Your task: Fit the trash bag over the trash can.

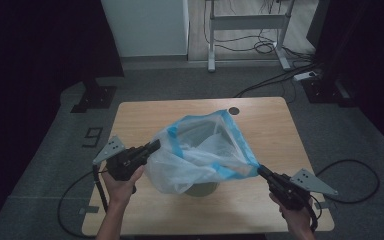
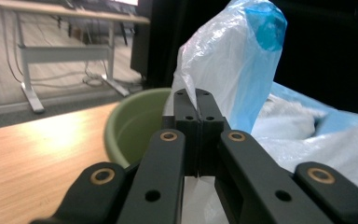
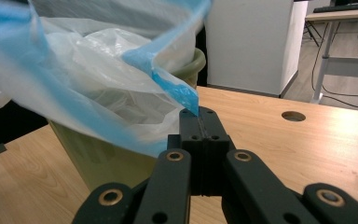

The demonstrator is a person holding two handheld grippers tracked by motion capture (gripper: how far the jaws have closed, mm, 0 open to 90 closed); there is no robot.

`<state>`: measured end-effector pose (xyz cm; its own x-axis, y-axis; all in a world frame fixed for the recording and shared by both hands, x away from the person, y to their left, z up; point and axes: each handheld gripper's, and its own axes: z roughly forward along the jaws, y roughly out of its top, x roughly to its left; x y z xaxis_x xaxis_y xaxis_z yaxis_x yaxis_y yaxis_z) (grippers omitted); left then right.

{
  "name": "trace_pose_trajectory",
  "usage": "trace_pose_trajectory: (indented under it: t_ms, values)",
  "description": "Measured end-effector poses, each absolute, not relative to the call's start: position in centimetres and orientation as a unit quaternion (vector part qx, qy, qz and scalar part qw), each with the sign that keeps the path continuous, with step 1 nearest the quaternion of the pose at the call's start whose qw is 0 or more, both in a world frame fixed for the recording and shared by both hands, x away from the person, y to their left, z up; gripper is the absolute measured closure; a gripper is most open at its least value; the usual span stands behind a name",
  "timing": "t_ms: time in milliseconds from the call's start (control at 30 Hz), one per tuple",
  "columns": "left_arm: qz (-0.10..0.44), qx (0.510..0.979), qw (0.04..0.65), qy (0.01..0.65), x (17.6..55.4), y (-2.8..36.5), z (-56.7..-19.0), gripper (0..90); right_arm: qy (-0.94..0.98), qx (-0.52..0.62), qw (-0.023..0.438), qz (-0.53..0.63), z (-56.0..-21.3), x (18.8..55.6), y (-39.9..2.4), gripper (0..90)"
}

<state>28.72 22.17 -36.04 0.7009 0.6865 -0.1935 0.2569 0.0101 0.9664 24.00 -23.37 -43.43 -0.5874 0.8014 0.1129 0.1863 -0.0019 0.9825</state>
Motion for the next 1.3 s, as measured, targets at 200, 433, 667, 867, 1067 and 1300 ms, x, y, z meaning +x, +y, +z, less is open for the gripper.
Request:
trace_pose_trajectory:
  t_ms: [200,433,667,867,1067,1300]
  values:
    - [0.154,0.650,0.654,0.355,27.2,24.1,-37.6,89.6,0.661,0.382,0.248,0.597,-44.6,23.6,-23.5,89.4]
    - [0.118,0.650,0.652,0.372,26.2,25.8,-40.7,89.6,0.674,0.402,0.224,0.577,-46.6,23.8,-23.5,89.4]
    - [0.099,0.657,0.636,0.392,26.6,26.2,-43.0,89.5,0.687,0.411,0.217,0.558,-48.1,24.6,-23.0,89.4]
    - [0.090,0.674,0.610,0.406,27.9,25.4,-44.2,89.6,0.693,0.423,0.220,0.541,-48.3,26.4,-22.5,89.4]
    - [0.080,0.685,0.595,0.414,28.4,24.9,-44.9,89.6,0.712,0.425,0.214,0.517,-49.0,27.6,-21.6,89.4]
    - [0.076,0.693,0.579,0.423,28.5,25.5,-45.0,89.6,0.723,0.430,0.211,0.498,-49.8,27.8,-21.2,89.4]
